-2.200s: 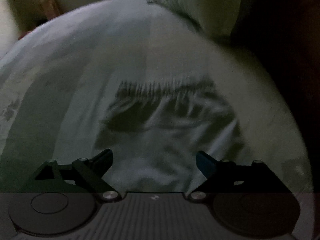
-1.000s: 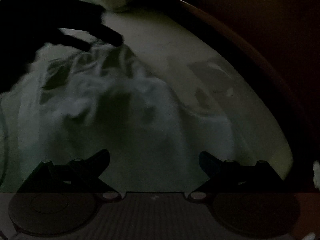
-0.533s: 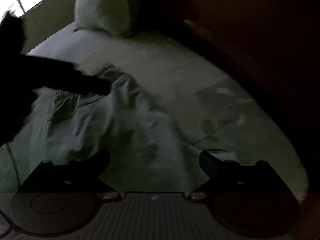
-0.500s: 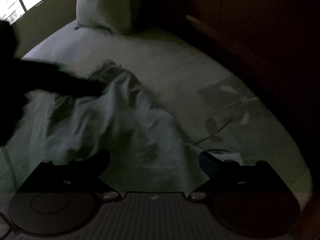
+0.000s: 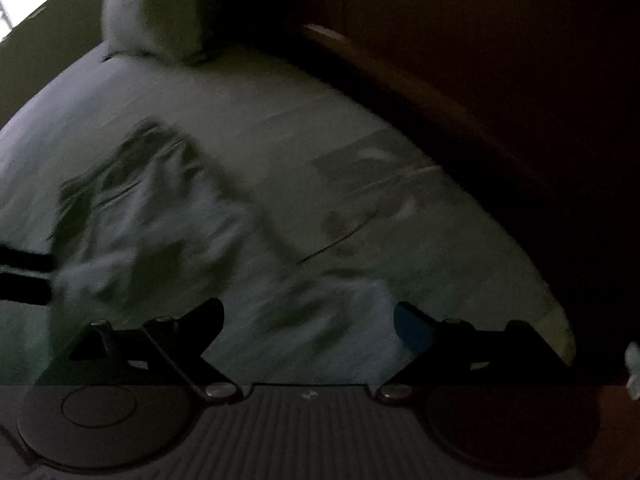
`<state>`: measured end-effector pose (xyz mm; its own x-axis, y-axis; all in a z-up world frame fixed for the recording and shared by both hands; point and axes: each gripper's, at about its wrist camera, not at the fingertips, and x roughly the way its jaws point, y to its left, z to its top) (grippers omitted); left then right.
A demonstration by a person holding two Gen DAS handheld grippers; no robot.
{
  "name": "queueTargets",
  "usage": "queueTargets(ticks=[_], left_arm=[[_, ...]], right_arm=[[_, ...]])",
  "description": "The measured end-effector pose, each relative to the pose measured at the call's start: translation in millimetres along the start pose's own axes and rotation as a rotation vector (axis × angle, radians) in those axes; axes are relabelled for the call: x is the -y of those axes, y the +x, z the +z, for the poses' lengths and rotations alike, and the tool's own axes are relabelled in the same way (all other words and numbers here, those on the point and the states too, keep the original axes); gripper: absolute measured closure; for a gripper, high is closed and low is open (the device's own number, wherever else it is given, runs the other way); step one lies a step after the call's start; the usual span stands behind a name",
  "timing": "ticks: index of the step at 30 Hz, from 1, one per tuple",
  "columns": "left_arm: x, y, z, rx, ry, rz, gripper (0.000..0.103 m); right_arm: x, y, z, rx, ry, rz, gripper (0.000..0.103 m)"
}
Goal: Fold clothes
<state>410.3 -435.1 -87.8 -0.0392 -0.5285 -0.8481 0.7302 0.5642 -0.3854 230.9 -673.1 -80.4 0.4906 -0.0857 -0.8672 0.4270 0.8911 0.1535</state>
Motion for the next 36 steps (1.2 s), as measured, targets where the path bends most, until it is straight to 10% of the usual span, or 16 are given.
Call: queueTargets(ticks=[6,16,25,36], left_arm=[[-15,19,-20,-0.081,-0.091,0.113,0.013],[31,-35,-12,0.192,0.045,0.265,0.009],[76,-78,-4,0.16,0.088,0.486,0.008],[131,-174,-28,0.172,-0.122,0.457,0.008]], right_arm=[[-41,11,-37,-0.12,-0.076,0.055,0.009],[-78,-14,-58,-0.148,-0.118,0.077,0.008],[-83,-70,-53,-0.143,-0.144,0.071,0.008],[-97,-168,-37,-0.102,-0.201,0.125,0.005]])
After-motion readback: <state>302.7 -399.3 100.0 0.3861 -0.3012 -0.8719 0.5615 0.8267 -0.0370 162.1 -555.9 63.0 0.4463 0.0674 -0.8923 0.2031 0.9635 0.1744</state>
